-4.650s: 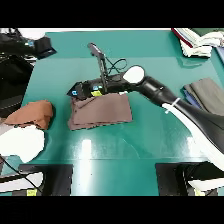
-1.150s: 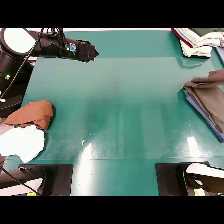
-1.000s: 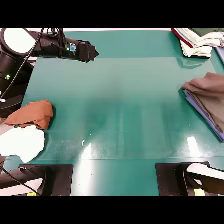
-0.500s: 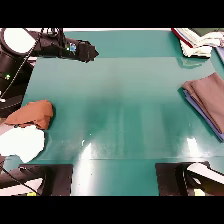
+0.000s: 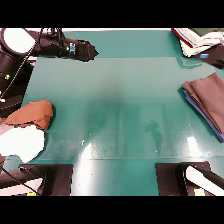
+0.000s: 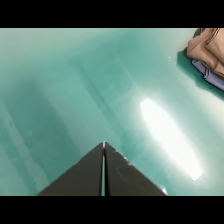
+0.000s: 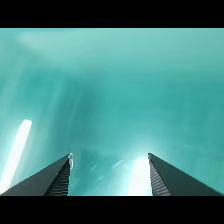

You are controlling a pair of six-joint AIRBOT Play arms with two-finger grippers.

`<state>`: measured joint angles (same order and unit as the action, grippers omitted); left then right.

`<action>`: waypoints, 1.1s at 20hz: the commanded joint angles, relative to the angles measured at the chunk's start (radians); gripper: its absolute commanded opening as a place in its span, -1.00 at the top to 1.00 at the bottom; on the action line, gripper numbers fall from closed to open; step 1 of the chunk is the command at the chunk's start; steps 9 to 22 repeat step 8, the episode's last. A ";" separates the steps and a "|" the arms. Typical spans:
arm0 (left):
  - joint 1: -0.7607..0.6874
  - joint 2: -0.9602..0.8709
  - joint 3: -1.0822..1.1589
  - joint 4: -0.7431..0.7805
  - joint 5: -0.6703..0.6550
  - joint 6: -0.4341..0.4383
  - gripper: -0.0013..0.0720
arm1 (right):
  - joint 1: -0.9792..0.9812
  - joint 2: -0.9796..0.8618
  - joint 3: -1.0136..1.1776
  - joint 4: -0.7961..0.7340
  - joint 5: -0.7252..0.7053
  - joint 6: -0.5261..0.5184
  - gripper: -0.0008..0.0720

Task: Fold the shirts.

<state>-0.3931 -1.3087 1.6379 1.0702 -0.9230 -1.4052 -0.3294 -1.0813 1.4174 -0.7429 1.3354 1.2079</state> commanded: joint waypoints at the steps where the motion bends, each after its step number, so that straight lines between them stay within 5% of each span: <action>1: 0.001 0.000 0.000 -0.002 0.026 0.000 0.90 | 0.211 0.004 0.000 0.007 -0.004 0.000 0.18; 2: 0.001 0.000 0.000 -0.002 0.026 0.000 0.90 | 0.246 0.004 0.000 0.007 -0.001 0.000 0.84; 3: 0.001 0.000 0.000 -0.002 0.026 0.000 0.90 | 0.270 0.004 0.000 0.007 0.000 0.000 0.92; 22: 0.001 0.000 0.000 -0.002 0.026 0.000 0.90 | 0.309 0.004 0.000 0.010 0.000 0.000 0.92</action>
